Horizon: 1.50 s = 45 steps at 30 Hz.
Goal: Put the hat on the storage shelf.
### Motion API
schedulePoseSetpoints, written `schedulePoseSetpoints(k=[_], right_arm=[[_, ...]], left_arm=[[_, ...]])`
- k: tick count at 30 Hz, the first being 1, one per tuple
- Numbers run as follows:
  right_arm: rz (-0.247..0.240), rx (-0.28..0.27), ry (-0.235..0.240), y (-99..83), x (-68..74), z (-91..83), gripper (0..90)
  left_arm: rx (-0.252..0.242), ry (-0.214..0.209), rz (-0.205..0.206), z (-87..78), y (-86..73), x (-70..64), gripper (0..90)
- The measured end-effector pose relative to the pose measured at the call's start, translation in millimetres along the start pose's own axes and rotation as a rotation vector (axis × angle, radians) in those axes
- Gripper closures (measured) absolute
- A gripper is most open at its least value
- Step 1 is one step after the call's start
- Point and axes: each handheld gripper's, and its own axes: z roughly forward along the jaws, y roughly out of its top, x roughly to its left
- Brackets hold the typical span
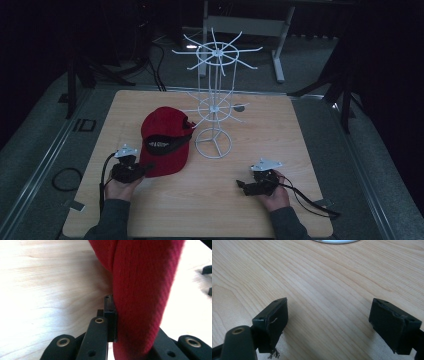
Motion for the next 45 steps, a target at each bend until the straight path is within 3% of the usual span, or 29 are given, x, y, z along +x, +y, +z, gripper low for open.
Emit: schedulePoseSetpoints(k=[8,23,35,45], right_arm=[[0.000,0.000,0.001,0.1,-0.1,0.1,15.4],[-0.002,-0.001,0.001,0.1,-0.2,0.2,15.4],[-0.002,-0.001,0.001,0.0,-0.1,0.1,15.4],[-0.006,-0.004,-0.001,0.1,-0.4,0.2,15.4]], left_arm=[[-0.013,0.049,0.017,-2.6,10.6,1.8,85.9],[-0.169,0.089,-0.034,-29.4,31.8,8.8,85.9],[-0.262,0.134,-0.043,-45.2,50.7,7.7,85.9],[-0.331,0.120,-0.059,-53.4,65.8,1.4,85.9]])
